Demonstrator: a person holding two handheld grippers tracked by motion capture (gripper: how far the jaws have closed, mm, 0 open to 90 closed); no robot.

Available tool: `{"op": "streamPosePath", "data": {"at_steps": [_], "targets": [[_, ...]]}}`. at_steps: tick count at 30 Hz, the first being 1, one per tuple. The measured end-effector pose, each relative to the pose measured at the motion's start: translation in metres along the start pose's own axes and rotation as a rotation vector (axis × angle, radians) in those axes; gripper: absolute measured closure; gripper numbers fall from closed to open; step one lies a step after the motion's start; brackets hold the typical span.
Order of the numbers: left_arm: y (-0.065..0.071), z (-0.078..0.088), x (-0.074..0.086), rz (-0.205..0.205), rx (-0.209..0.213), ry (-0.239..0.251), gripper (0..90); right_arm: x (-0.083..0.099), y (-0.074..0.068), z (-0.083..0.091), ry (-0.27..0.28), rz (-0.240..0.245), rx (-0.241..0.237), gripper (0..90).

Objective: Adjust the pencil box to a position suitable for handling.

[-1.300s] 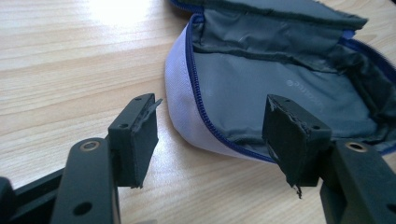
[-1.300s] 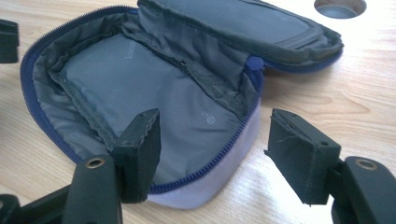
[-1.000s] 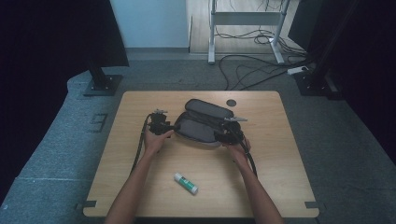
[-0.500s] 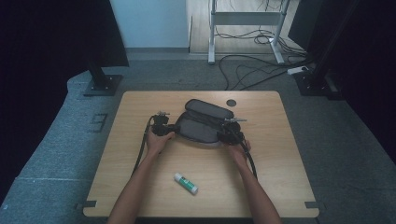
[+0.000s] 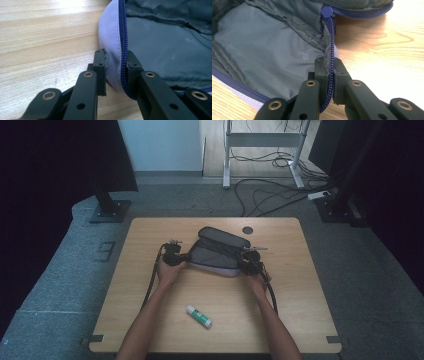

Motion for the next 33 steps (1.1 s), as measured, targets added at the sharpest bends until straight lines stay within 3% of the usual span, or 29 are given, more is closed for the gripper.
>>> {"op": "streamPosePath", "data": {"at_steps": [7, 20, 33], "targets": [[0.003, 0.004, -0.002, -0.009, 0.013, 0.006, 77.4, -0.002, 0.001, 0.007, 0.025, -0.002, -0.017, 85.1], [0.033, 0.042, -0.019, -0.093, 0.014, 0.083, 77.3, -0.02, 0.001, 0.051, 0.146, 0.014, -0.025, 85.3], [0.052, 0.059, -0.023, -0.141, 0.028, 0.109, 76.9, -0.025, 0.004, 0.076, 0.205, 0.017, -0.04, 85.4]]}}
Point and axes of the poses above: each handheld gripper's, and its own axes: z roughly backward along the jaws, x roughly out of its underside, y roughly to its right, the point moved 7 cm from there along -z, roughly forward along the jaws, and after that the axes turned 15 degrees about x, right-handed, at the moved point
